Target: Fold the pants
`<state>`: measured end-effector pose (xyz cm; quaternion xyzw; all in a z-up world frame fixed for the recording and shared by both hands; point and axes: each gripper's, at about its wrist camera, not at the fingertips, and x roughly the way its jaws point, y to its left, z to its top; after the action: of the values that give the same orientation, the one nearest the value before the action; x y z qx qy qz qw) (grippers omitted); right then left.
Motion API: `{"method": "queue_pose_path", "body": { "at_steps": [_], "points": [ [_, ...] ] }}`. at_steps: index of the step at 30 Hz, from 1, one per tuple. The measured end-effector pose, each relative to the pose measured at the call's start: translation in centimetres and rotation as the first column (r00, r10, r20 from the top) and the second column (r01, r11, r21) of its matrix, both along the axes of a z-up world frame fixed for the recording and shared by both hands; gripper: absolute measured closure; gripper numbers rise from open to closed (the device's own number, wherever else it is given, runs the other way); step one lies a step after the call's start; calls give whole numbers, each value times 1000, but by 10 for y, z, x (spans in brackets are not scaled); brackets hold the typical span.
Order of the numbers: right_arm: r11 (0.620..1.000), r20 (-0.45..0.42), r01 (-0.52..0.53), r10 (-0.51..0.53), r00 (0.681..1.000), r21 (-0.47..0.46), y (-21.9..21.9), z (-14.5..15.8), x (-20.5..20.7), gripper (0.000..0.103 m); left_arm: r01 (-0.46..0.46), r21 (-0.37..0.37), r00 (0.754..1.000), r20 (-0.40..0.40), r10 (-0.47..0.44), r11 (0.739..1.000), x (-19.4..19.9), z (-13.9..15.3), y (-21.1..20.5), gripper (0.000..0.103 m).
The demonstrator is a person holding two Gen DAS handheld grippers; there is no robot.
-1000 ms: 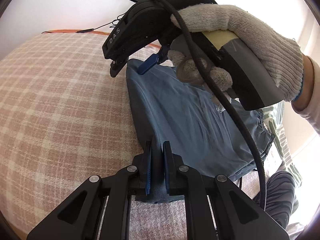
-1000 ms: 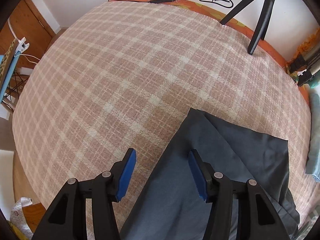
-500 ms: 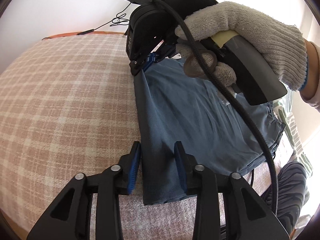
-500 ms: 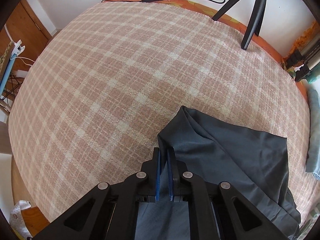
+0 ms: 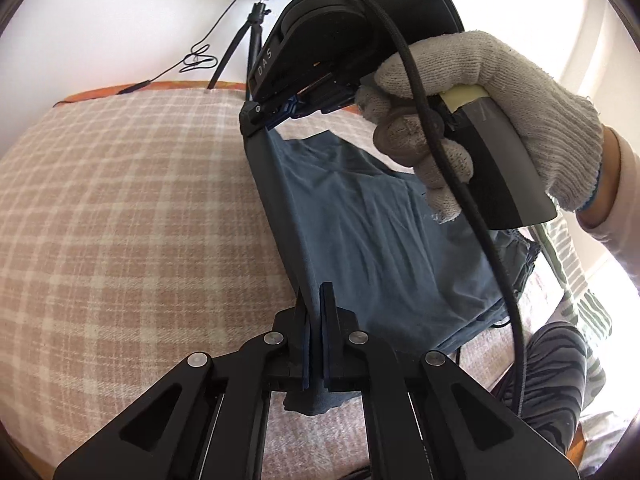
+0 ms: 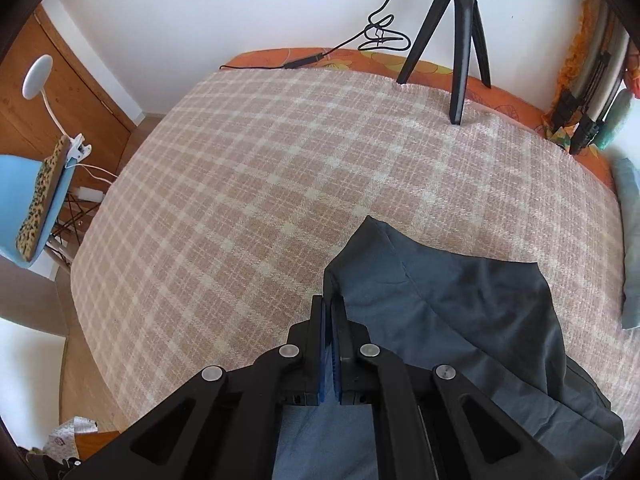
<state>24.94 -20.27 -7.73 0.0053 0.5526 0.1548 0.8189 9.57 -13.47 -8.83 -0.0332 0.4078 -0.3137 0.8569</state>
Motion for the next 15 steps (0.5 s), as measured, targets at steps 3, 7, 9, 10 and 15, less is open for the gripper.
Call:
{"method": "queue_pose_path", "body": {
  "at_steps": [3,7,9,10,15],
  "points": [
    [998,33,33,-35,999,60,-20,21,-9,103,58,-9,998,18,-58,998,-2,23,-16,101],
    [987,81,78,-90,993,139,-55,51,-19,103,129,-12,990,55,-128,992,-6,53,-38,101],
    [980,102,102,-121,987,171,-70,63,-23,103,160,-23,986,58,-158,987,-8,64,-48,101],
    [976,112,112,-134,985,185,-80,69,-27,103,174,-30,984,57,-172,984,-7,67,-50,101],
    [958,151,161,-200,968,239,-133,91,-49,103,242,-18,967,79,-240,970,-17,81,-91,101]
  ]
}}
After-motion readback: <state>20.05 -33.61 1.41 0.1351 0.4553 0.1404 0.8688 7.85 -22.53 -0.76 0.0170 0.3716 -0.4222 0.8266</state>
